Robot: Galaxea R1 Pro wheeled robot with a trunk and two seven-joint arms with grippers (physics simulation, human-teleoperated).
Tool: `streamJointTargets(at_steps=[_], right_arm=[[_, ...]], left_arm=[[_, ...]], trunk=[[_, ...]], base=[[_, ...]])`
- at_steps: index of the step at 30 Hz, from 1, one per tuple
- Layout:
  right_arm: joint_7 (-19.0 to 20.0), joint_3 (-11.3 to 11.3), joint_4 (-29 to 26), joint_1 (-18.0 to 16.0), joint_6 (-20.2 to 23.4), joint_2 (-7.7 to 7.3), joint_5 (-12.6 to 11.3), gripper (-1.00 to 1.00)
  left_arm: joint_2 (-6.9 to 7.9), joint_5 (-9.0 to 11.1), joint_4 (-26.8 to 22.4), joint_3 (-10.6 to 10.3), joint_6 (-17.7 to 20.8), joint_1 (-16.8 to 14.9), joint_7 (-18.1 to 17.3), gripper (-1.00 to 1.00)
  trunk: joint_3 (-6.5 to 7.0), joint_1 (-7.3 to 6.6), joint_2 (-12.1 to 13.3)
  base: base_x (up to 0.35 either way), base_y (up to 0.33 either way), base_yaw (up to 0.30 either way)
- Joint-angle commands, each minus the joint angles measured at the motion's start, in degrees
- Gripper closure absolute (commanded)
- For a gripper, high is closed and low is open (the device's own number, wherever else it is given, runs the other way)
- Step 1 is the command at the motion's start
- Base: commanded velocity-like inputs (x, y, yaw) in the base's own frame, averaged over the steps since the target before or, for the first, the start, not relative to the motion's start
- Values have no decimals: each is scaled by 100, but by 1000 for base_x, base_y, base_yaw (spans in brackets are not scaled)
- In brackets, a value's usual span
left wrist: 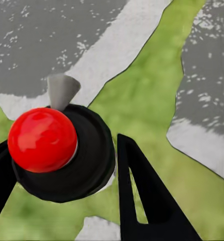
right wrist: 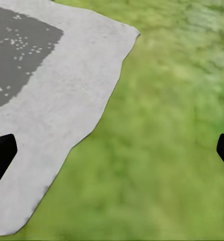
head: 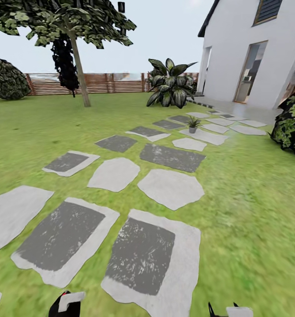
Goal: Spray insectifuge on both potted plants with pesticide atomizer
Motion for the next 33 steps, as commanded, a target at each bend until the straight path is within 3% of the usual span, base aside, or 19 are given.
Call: streamJointTargets(at_steps=[1,33], right_arm=[[-17,4,5,-5,-16,1,6,-100],[-17,4,6,-5,-16,1,6,-100]], left_arm=[[-1,-30,3,23,-18,-2,10,100],[-2,-31,3,23,-18,-2,10,100]], trunk=[[-5,2,-2],[-5,2,-2]], base=[[336,0,-295],[336,0,-23]])
